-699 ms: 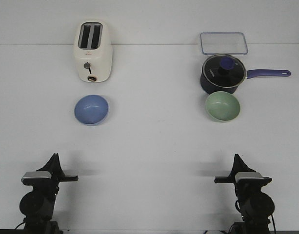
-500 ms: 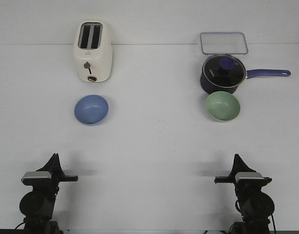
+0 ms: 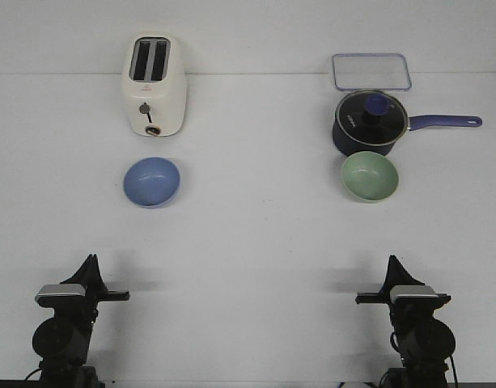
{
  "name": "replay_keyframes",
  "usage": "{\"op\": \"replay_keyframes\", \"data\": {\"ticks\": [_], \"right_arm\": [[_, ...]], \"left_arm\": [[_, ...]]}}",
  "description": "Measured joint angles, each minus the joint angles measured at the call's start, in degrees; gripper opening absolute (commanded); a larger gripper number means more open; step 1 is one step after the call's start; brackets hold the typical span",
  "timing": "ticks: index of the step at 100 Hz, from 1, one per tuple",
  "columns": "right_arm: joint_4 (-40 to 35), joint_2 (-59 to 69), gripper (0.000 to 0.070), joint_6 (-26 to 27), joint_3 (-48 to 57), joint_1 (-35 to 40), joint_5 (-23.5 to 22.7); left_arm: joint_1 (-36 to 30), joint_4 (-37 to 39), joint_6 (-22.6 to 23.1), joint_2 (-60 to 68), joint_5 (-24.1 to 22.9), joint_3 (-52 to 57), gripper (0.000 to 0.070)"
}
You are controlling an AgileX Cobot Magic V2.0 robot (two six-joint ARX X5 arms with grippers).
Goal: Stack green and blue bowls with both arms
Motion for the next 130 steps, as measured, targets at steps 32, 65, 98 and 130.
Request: {"op": "replay_keyframes", "data": {"ticks": [32,65,98,130], "right_arm": [[0.02,0.0,0.001,6.25,0.0,0.04,-1.57],[-8.0,3.23,0.0002,19.45,11.08,0.04,2.23],[-18.45,37.66,0.0411,10.73,44.72,0.04,6.25],[-24.74,77.22,0.0411,7.15,65.94,-2.95,4.26]], "left_arm": [[0.0,0.0,0.0,0.0,0.0,0.0,0.0015],[0.0,0.0,0.0,0.0,0.0,0.0,0.0015],[0.0,0.0,0.0,0.0,0.0,0.0,0.0015],[0.0,0.0,0.0,0.0,0.0,0.0,0.0015]]}}
